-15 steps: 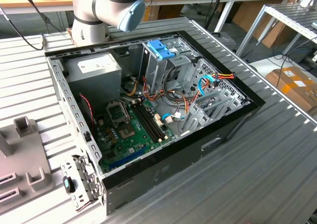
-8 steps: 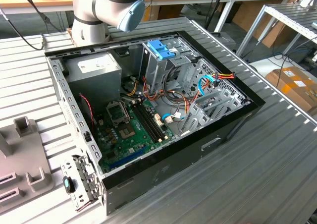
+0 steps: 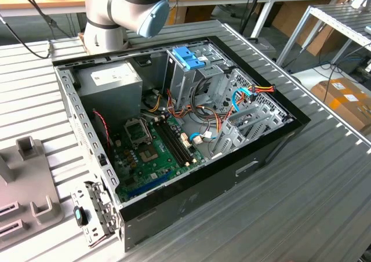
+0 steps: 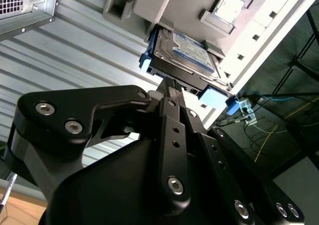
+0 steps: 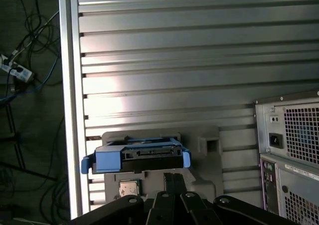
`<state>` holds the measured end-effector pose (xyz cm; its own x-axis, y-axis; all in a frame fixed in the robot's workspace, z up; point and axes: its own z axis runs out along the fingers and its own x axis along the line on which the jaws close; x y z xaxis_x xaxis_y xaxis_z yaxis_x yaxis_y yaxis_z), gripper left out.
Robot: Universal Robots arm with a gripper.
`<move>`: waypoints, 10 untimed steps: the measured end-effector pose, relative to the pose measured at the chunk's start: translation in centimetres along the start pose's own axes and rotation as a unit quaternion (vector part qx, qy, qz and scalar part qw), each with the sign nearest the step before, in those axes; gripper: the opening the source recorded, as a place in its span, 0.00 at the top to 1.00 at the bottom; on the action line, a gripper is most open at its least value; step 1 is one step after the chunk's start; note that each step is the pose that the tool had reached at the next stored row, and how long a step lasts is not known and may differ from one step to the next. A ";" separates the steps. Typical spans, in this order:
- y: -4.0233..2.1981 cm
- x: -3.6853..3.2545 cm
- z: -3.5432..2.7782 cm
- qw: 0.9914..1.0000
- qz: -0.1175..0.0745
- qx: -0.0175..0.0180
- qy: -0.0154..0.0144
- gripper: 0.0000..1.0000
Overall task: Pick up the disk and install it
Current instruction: 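Reach for the disk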
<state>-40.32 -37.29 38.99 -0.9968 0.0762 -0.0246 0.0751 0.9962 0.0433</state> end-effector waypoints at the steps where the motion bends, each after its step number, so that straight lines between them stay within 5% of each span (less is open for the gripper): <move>1: -0.02 0.32 -0.01 1.000 0.000 0.000 0.000 0.89; 10: -0.15 2.02 -0.04 1.000 0.000 0.000 0.000 0.89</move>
<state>-42.35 -37.29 38.97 -0.9968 0.0762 -0.0245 0.0751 0.9962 0.0432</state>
